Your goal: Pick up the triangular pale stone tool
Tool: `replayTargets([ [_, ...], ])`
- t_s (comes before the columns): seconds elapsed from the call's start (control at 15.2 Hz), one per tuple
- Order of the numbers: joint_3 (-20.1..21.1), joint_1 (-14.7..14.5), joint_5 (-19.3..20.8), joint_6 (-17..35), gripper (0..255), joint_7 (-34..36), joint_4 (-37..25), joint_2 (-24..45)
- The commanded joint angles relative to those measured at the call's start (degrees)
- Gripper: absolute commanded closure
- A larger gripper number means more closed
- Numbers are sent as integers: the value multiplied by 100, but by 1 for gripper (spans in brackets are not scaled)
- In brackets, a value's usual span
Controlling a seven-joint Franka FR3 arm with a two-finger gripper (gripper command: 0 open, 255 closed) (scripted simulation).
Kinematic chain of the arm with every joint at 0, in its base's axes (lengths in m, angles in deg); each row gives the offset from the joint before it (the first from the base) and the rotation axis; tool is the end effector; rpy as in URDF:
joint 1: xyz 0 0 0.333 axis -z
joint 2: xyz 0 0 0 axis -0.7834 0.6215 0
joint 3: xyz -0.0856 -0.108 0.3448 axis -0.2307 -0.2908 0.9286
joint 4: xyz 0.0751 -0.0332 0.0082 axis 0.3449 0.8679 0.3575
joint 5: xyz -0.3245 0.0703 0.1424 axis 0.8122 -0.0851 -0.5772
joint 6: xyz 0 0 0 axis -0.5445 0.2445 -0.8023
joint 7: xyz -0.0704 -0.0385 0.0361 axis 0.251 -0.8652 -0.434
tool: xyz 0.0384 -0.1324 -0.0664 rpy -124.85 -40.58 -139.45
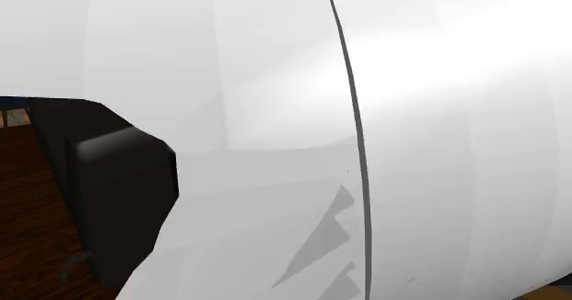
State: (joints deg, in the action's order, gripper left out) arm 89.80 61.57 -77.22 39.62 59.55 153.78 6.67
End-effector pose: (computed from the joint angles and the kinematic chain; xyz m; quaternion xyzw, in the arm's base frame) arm 0.4376 0.0641 0.6270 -0.9515 0.3051 -0.0395 0.0019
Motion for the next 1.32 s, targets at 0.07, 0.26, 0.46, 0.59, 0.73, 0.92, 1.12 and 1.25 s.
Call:
replayTargets([
  [0.07,178,130,141,-121,0,1105,-737,838],
  [0.26,214,183,294,-293,0,2066,-1510,1656],
  [0.46,141,176,405,-509,0,2945,-2325,2449],
  [0.59,48,160,441,-673,0,3483,-2886,2962],
  [0.73,-62,151,443,-847,0,3982,-3454,3457],
  [0.92,-73,167,427,-588,0,3969,-3139,3400],
  [1.12,-77,183,419,-340,0,3959,-2858,3366],
  [1.25,-78,190,416,-213,0,3955,-2718,3353],
])
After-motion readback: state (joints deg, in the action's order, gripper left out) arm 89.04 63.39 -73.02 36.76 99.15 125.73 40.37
